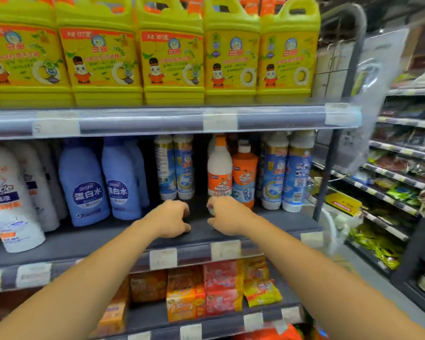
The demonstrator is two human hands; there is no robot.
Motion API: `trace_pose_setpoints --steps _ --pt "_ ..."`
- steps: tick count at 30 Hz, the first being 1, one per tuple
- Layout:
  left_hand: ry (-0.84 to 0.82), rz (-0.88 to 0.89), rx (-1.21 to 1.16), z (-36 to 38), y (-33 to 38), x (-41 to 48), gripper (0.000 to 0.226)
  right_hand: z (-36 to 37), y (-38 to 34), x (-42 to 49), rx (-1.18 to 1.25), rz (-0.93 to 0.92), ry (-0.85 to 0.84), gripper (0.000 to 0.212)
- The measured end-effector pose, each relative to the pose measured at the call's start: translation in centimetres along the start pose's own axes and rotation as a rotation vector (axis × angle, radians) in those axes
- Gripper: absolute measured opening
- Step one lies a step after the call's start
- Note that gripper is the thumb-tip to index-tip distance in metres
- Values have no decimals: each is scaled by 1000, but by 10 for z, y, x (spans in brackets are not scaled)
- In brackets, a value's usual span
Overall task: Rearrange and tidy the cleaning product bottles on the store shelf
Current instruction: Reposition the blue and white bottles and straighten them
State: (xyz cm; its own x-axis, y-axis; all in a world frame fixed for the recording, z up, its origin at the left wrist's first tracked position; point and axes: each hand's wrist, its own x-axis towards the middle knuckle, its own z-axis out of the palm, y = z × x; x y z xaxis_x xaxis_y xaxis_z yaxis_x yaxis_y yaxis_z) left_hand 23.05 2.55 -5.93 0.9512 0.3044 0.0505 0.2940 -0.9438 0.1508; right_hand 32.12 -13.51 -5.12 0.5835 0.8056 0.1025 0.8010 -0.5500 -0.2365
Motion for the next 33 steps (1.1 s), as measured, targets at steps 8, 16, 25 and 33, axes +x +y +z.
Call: trace_pose_setpoints --steps 8,16,25,33 --pt "43 80 185 1 123 -16 37 -34 95 -87 -162 80 43 36" --pt "49 114 234 7 195 -5 32 -47 150 -114 -139 244 119 47" --pt "225 55 168 9 214 39 46 -60 175 -83 67 441 302 55" --pt "325 29 -450 24 223 89 54 -54 181 -36 573 502 575 67"
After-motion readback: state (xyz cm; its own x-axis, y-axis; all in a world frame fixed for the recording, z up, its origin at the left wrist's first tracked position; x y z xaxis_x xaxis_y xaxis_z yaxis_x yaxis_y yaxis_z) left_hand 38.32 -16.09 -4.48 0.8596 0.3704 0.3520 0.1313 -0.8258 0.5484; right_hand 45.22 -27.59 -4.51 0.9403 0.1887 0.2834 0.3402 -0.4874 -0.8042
